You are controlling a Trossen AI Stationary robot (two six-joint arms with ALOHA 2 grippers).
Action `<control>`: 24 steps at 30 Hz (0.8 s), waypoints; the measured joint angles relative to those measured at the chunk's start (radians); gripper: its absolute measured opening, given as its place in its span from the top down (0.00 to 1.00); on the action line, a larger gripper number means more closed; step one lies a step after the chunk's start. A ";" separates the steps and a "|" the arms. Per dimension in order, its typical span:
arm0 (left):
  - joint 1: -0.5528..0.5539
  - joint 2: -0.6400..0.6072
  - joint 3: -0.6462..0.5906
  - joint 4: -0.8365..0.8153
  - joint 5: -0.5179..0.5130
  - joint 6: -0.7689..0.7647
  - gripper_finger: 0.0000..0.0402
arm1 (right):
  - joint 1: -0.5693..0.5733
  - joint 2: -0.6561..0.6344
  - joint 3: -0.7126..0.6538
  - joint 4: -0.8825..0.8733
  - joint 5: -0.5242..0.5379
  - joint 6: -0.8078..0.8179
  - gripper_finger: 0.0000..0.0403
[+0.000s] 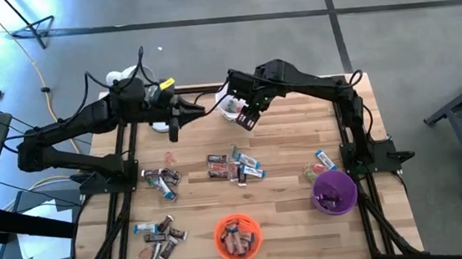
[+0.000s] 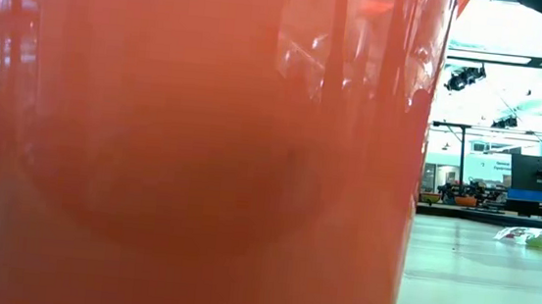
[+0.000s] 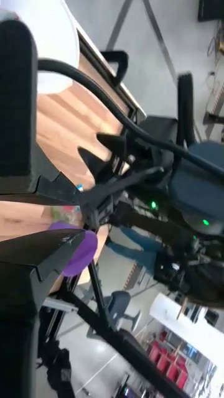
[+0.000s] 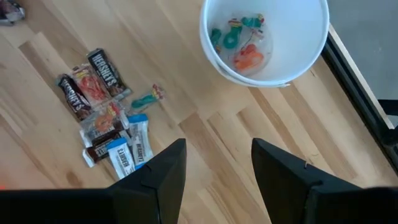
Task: Organize candy in baskets
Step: Put the white chocolate bar into the orange bucket
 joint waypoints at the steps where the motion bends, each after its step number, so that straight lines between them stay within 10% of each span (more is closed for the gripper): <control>1: -0.011 0.000 0.000 0.002 -0.009 0.000 0.86 | 0.003 0.000 0.000 0.000 0.004 -0.012 0.56; 15: -0.142 0.005 0.000 0.047 -0.182 -0.027 0.86 | 0.006 -0.110 -0.006 0.003 0.026 -0.076 0.56; 24: -0.183 0.060 0.000 0.152 -0.255 -0.036 0.86 | 0.006 -0.354 -0.479 -0.002 0.033 0.019 0.56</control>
